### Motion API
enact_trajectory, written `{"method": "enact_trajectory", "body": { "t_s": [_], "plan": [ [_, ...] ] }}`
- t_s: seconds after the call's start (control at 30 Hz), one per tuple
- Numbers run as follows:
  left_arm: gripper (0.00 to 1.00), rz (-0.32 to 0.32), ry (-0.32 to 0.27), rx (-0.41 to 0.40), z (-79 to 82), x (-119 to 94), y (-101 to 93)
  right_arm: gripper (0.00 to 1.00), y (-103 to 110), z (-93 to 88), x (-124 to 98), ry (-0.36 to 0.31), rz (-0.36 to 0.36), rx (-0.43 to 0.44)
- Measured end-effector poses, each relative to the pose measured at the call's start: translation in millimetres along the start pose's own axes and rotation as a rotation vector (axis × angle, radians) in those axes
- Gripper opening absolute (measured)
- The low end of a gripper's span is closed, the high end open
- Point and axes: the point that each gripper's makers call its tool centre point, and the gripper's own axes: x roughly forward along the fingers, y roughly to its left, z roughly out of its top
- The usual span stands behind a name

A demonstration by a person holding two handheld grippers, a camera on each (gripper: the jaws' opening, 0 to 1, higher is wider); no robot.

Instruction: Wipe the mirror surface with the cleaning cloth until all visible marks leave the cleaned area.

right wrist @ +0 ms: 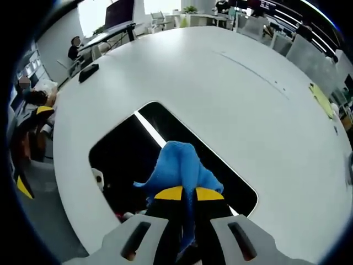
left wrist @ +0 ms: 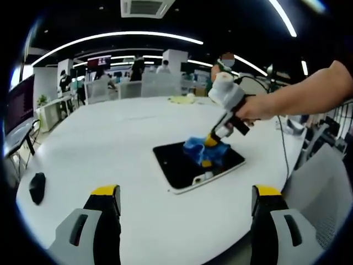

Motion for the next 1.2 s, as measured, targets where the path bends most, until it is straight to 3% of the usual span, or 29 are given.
{"method": "enact_trajectory", "body": {
  "t_s": [1.2],
  "plan": [
    [0.99, -0.009, 0.013, 0.024, -2.9, 1.2, -1.0, 0.02, 48.7, -42.2, -23.0, -0.054, 0.037, 0.043]
  ]
}}
